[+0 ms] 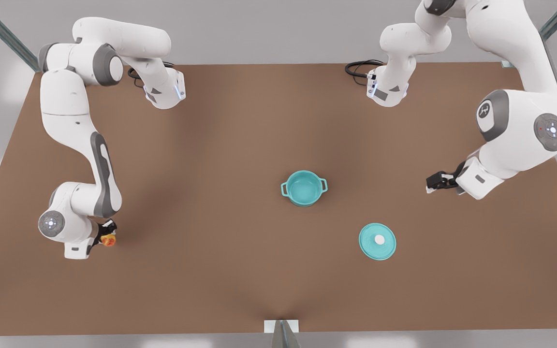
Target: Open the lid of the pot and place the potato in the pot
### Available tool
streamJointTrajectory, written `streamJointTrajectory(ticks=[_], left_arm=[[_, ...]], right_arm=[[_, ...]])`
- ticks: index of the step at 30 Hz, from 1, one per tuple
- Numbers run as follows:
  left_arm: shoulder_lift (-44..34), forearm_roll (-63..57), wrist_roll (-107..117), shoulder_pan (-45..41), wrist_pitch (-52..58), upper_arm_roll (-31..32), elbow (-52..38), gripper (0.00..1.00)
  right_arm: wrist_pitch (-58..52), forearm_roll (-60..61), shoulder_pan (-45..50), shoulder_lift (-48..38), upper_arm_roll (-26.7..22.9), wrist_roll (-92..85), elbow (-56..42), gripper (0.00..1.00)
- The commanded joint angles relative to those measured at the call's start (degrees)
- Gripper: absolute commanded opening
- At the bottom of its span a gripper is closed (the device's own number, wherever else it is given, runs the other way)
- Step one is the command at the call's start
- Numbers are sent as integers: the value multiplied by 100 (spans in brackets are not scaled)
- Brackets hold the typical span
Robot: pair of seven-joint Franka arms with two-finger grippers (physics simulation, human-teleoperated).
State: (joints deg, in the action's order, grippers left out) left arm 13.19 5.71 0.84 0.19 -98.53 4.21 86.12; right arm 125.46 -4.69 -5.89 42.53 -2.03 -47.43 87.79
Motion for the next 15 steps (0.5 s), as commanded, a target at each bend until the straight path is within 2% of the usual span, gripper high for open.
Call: streamJointTrajectory(ticks=[1,3,8,15], left_arm=[[26,79,-594,7,194,1,-16,100],[26,88,-585,-2,194,1,-16,100],[26,97,-577,-19,194,10,-8,100],[26,105,-577,-19,185,1,19,100]], right_arm=[[-680,-14,123,-61,1,5,-156,49],[-1392,3,430,-123,9,-3,-683,49],[-1832,47,1081,-263,0,49,-1009,48],[-1982,311,1089,-413,712,67,-1018,47]])
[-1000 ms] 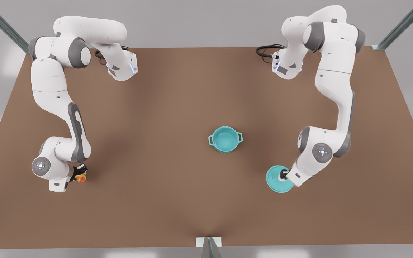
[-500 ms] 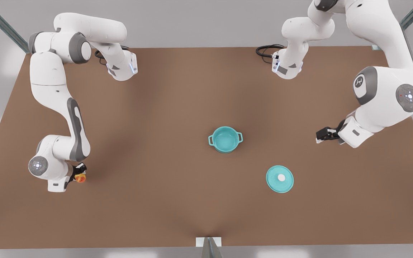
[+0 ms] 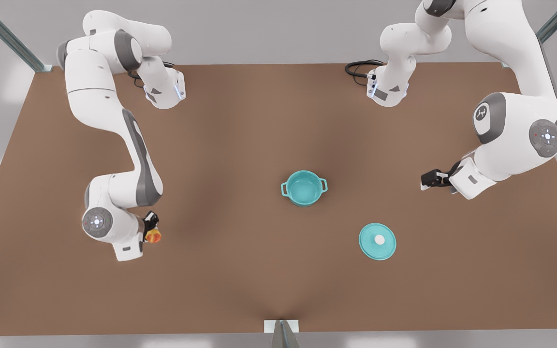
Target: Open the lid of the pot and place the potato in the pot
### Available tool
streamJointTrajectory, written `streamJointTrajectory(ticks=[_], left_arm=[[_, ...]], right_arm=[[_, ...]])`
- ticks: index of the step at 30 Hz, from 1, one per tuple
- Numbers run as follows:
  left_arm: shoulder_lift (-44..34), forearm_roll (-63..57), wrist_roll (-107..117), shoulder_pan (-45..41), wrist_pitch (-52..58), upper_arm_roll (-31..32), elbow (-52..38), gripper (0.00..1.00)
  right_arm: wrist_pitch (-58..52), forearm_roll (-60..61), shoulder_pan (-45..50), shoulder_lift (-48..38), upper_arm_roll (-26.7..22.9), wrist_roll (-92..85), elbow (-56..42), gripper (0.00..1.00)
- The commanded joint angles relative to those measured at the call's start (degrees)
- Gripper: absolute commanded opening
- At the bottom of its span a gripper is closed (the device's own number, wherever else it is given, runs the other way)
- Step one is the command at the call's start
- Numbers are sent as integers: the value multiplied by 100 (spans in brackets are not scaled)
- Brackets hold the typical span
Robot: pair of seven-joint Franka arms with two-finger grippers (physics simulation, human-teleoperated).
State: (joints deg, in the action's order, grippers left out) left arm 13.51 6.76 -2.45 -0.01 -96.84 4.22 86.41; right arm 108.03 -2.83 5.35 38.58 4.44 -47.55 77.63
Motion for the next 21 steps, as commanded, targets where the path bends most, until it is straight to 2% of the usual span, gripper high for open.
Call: streamJointTrajectory(ticks=[1,6,8,10,12,18,21], left_arm=[[-6,0,-247,1,-36,0,16,100],[-15,-8,-239,-8,-19,8,16,100],[-50,-61,-291,-8,51,96,-265,100],[-156,18,-1,36,877,114,-397,100],[-120,-465,298,62,930,105,-397,100],[-173,-193,438,71,1317,96,-336,100],[-217,-167,438,89,1475,79,-265,100]], right_arm=[[-238,143,80,-17,48,97,-2,47],[-238,406,432,-17,127,483,-11,47],[-238,565,528,-17,241,615,-134,47],[-238,678,713,1,285,949,-178,47],[-238,758,968,10,373,1257,-240,47],[-89,758,1592,361,584,2566,-872,47],[746,793,1610,581,962,3041,-890,47]])
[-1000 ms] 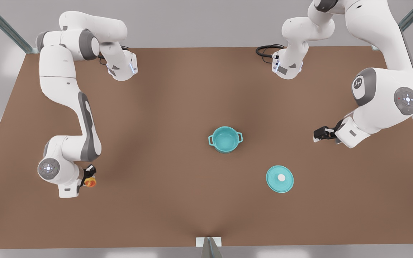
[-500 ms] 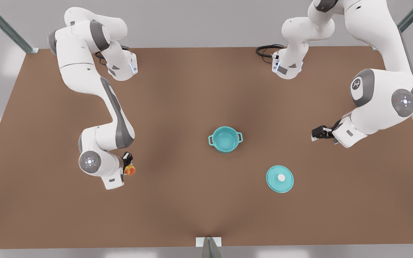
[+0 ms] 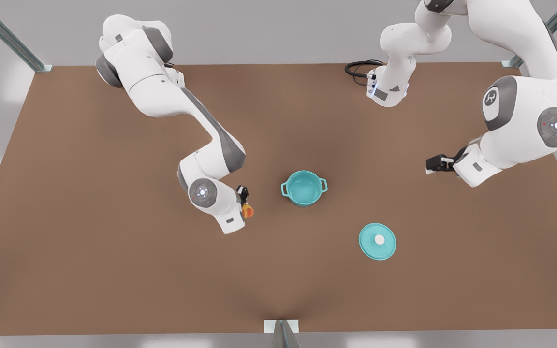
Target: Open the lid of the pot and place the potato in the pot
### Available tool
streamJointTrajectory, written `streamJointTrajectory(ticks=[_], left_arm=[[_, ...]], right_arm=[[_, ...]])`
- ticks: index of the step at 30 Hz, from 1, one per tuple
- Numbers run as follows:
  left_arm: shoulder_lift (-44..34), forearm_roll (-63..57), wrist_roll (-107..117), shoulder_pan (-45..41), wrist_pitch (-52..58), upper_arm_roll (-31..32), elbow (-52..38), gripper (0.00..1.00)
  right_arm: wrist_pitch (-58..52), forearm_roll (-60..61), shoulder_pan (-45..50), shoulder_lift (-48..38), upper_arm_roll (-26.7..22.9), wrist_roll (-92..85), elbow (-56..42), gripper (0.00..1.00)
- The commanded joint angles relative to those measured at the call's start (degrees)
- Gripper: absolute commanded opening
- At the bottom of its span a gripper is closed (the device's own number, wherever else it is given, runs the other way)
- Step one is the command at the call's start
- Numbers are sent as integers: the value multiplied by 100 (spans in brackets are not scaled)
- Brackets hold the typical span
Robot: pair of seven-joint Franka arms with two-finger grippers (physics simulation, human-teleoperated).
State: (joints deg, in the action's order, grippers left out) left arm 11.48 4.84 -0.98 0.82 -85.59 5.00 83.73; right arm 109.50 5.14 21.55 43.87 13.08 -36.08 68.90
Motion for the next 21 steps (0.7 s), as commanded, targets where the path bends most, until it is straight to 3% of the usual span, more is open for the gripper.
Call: streamJointTrajectory(ticks=[1,11,17,21], left_arm=[[-32,26,309,6,350,1,55,100],[-313,272,361,33,-19,-16,433,100],[-339,245,361,41,51,-60,486,100],[-357,219,361,41,139,-60,512,100]], right_arm=[[809,-4,69,95,116,2070,-26,47],[2840,-4,781,842,731,3371,-404,47],[2954,14,1211,948,705,3687,-465,47],[2260,22,1343,869,661,3854,-395,47]])
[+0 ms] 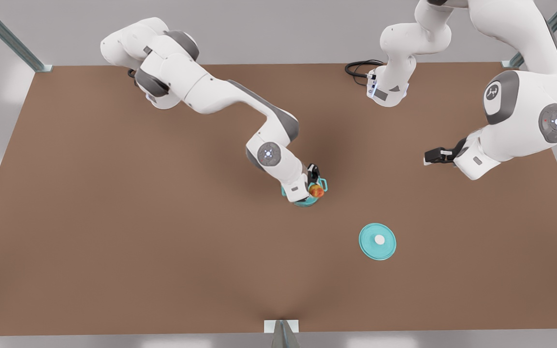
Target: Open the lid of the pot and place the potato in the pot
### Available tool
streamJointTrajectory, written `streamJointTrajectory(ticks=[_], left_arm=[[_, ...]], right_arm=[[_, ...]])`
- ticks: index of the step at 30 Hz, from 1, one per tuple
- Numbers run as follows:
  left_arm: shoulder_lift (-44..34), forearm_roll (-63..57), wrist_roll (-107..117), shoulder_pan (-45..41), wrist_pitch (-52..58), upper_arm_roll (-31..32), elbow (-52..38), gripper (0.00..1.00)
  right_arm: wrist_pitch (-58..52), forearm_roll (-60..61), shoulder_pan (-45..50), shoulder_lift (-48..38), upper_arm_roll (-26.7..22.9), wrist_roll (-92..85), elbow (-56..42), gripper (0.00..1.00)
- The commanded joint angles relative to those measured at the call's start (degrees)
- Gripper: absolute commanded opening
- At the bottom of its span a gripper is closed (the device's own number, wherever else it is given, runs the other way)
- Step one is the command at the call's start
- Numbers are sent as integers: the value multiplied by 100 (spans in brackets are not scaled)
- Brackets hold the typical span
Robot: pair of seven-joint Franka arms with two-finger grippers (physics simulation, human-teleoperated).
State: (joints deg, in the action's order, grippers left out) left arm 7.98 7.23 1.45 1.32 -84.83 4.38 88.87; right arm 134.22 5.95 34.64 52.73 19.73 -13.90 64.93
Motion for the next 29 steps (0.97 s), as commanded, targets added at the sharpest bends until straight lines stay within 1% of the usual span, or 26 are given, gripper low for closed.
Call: streamJointTrajectory(ticks=[1,3,7,8,10,11,12,16,17,18,19,20,21,22,23,24,25,26,27,29], left_arm=[[1,-20,128,-8,63,11,-2,100],[-7,-29,128,-8,63,11,-1,100],[1,-38,128,-8,63,11,-10,100],[10,-38,128,-8,63,11,-28,100],[10,-38,128,-8,63,11,-37,100],[19,-38,119,-8,63,11,-45,100],[45,-29,119,-17,20,20,-72,100],[160,6,93,-26,-69,28,-274,100],[160,6,101,-26,-69,28,-274,100],[160,6,101,-26,-69,28,-274,100],[160,6,110,-26,-69,28,-274,100],[160,6,110,-35,-69,28,-274,100],[160,6,110,-35,-69,37,-274,100],[160,6,110,-35,-69,37,-274,100],[160,15,110,-35,-69,28,-274,100],[160,15,110,-35,-69,37,-274,100],[160,15,110,-35,-69,37,-274,100],[160,15,110,-44,-69,37,-274,100],[160,15,110,-44,-69,37,-274,100],[160,6,110,-52,-69,37,-274,100]], right_arm=[[-212,-68,52,-8,-5,1742,64,47],[-423,-85,69,-8,-5,1759,169,47],[-774,-103,113,-17,-162,1803,284,48],[-853,-94,113,-61,-268,1812,284,48],[-950,-103,96,-96,-286,1794,284,49],[-950,-103,87,-105,-286,1803,275,59],[-950,-111,87,-131,-286,1768,275,100],[-959,-129,87,-175,-356,1794,275,100],[-1099,-129,87,-438,-698,1768,275,100],[-1924,-138,61,-886,-1497,1610,249,100],[-2794,-147,-264,-1229,-2245,873,231,100],[-3436,-138,-695,-1501,-2904,-225,240,100],[-3955,-138,-1406,-1792,-3046,-886,240,100],[-4307,-120,-2100,-1906,-3037,-983,249,100],[-4666,-103,-2399,-2003,-3037,-905,266,100],[-4765,-147,-2436,-2169,-3221,-913,493,99],[-3968,-155,-2436,-2783,-3239,-554,1791,98],[-2905,-155,-2409,-3478,-3230,-132,3232,98],[-2401,-295,-2400,-3664,-3230,36,3825,98],[-2470,-375,-2427,-3559,-3239,256,3712,100]])
